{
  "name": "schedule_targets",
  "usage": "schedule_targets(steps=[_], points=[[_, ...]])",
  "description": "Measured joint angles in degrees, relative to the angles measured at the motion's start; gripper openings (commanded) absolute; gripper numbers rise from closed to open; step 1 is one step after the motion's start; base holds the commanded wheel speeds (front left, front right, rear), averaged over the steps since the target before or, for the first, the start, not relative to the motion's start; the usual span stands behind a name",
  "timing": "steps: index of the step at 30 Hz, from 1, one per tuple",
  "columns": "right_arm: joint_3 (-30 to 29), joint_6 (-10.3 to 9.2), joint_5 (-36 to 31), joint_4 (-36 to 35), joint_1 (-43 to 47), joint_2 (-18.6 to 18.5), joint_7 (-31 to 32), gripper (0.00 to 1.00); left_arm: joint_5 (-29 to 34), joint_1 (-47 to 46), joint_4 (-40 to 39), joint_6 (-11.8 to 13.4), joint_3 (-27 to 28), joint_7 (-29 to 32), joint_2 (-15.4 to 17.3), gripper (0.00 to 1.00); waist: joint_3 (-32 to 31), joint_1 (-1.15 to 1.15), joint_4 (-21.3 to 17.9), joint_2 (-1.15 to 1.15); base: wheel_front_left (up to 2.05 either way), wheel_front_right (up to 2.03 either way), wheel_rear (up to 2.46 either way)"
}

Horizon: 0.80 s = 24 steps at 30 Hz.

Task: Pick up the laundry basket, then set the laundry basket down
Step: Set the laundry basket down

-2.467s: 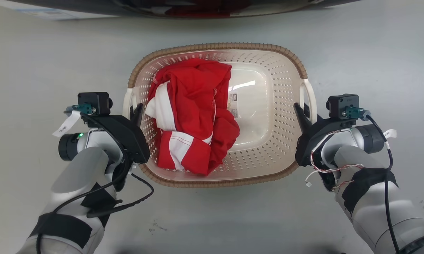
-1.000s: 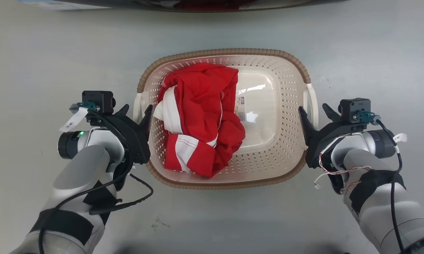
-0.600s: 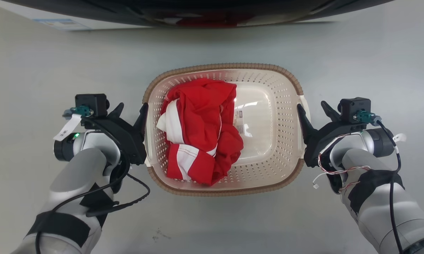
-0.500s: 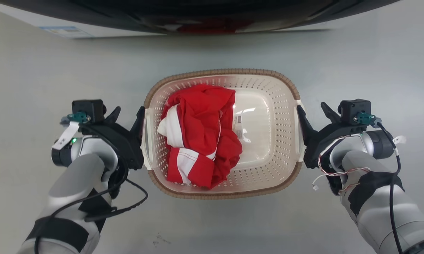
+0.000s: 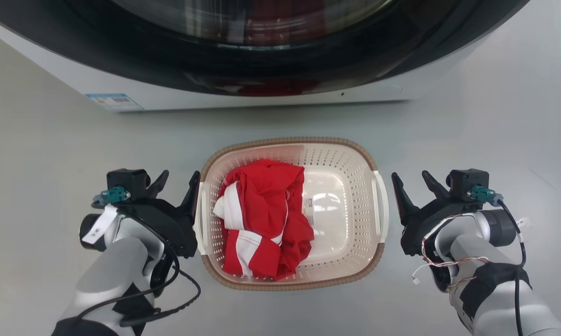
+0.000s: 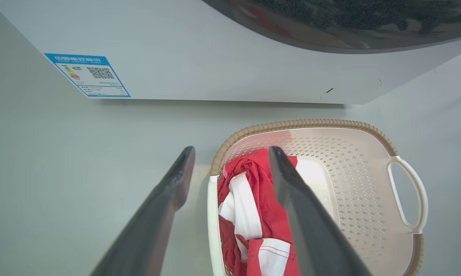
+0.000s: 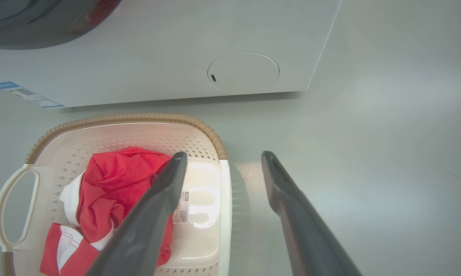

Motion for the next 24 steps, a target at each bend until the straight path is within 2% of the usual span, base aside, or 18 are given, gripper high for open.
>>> schedule_targets(steps=[9,24], points=[[-2.8,-1.91,-0.1,-7.1,5.3,-0.9,0.0,1.00,2.0,4.3,-5.4,0.7,1.6,0.0,1.3,1.00,-7.0,0.00,0.1,0.00,0.00,0.00,0.00],[-6.9,-7.14,-4.9,-23.3,15.8,-4.6,0.0,1.00,9.8,15.2,-25.2,8.3,7.0,0.0,6.2,1.00,-17.1,0.00,0.3,0.00,0.00,0.00,0.00]])
